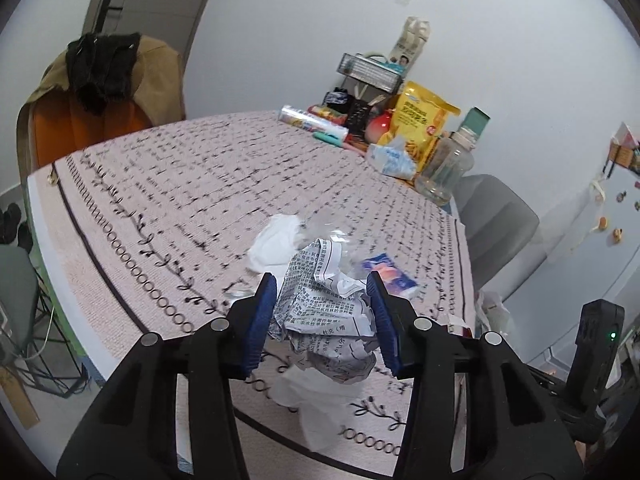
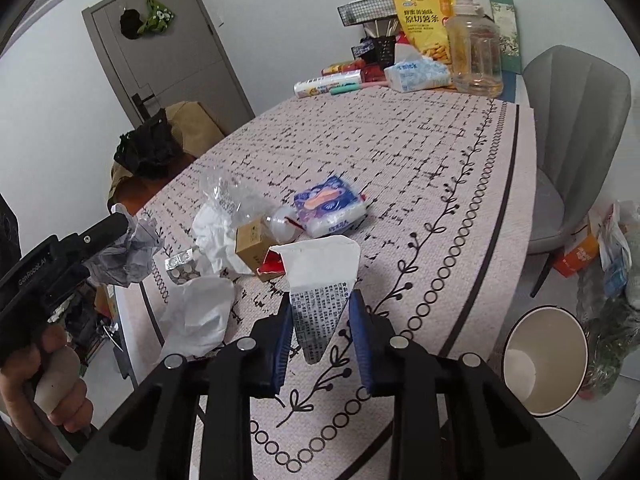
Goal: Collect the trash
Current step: 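Carry the printed paper wrapper with the left gripper over the trash bin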
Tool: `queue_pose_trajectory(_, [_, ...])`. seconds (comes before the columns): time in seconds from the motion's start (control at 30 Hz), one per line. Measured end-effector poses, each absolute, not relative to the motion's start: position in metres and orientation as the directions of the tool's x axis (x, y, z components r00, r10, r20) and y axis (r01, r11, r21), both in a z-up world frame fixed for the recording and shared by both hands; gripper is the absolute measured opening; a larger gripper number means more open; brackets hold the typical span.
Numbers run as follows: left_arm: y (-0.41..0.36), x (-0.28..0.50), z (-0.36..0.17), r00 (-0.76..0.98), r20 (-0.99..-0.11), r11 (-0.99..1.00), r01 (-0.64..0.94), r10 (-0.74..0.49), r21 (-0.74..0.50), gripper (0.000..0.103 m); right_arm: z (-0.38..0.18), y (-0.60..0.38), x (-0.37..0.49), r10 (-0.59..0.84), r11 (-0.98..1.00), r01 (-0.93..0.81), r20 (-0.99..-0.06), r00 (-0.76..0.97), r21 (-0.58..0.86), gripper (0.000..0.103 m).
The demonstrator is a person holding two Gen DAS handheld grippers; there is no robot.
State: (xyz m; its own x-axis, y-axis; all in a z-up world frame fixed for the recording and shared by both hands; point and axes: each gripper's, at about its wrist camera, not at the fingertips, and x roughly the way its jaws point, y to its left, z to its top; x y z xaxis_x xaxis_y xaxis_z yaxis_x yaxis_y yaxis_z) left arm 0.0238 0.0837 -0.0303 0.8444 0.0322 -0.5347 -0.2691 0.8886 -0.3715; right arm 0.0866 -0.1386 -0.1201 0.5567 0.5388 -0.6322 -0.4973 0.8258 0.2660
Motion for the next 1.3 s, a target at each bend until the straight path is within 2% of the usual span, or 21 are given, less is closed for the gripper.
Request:
queue_pose_trajectory(0.3, [0.036,0.045,-0.012,0.860,-0.510,0.926,-0.182,-0.014,-0.331,0.047,-0.110,-0.183,0.089,0.527,0.844,-0.453,-0.596,0.605,0.287,0.028])
queue_pose_trajectory(0.7, [-0.023,0.089,0.000,0.853,-0.500,0.942,-0.033,-0.148,-0.334,0.047,-0.110,-0.257,0.107,0.453,0.890,-0.315,-0.568,0.687,0.329,0.028])
queue_pose_trajectory(1.3, [-0.127,0.190,-0.023,0.742,-0.600,0.939,0.121,-0.301,-0.322,0.047,-0.159,-0.378,0.153,0.318,0.905,-0.048,-0.598,0.736,0.423,0.028])
